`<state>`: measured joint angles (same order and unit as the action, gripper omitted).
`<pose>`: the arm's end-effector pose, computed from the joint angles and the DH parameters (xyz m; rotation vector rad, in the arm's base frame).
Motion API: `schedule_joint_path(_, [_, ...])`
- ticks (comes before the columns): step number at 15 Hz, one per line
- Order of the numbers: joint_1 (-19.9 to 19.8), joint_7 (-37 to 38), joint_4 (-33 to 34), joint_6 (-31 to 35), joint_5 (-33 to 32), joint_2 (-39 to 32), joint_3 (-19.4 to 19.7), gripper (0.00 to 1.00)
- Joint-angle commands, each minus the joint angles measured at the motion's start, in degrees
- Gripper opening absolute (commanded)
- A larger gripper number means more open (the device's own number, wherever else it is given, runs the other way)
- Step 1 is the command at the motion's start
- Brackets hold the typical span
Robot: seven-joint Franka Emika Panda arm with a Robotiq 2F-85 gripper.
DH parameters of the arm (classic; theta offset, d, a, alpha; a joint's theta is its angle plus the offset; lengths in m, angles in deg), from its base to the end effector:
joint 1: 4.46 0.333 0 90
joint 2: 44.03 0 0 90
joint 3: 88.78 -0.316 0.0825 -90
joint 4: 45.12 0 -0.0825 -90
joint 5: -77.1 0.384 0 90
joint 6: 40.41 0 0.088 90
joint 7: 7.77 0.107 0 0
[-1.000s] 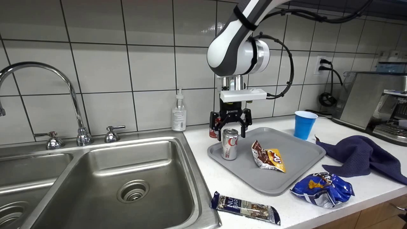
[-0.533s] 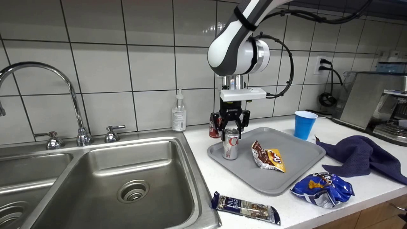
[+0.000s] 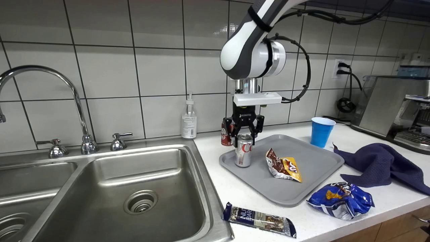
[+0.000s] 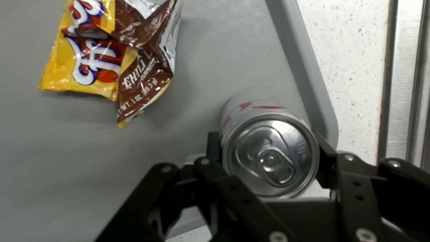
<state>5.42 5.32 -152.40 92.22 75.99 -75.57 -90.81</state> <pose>0.6133 0.1280 0.2088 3.1190 -0.0171 -0.1658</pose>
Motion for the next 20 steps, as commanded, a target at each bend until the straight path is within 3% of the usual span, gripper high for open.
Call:
schedule_joint_path(1, [-1.7,-3.3,-1.7,0.0,1.3,3.6,-1.0,0.38])
schedule_joint_path(14, [0.3,-6.5,-10.4,1.3,1.0,13.2,-5.3,0.38])
schedule_joint_path(20, [2.7,-6.0,-13.6,2.4,-0.4,14.1,-7.1,0.38])
